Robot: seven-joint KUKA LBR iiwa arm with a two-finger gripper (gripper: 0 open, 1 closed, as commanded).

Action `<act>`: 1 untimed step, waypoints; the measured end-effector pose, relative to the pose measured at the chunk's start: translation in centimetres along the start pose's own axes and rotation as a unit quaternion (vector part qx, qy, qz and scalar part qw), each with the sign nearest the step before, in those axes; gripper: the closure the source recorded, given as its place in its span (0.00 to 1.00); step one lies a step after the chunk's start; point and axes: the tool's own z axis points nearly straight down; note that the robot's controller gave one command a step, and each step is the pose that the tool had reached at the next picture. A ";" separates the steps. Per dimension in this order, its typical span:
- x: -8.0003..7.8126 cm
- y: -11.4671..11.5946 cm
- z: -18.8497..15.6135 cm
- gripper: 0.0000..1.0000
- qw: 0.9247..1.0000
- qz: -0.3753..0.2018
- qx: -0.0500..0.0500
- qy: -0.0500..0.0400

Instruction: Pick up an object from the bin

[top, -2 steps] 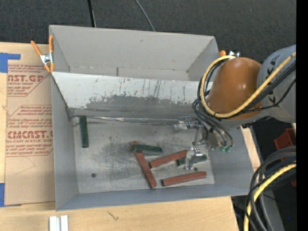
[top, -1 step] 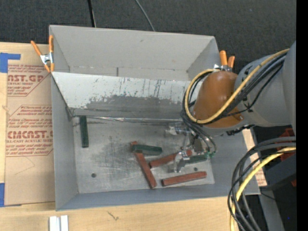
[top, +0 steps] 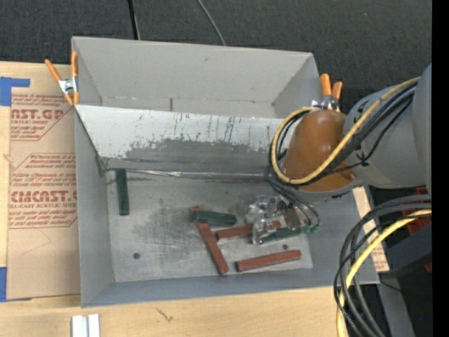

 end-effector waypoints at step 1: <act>0.0 0.0 0.0 1.00 1.000 0.000 0.000 0.000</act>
Offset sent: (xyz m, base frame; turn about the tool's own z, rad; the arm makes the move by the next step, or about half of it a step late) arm 0.0367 -0.0080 0.1264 0.0020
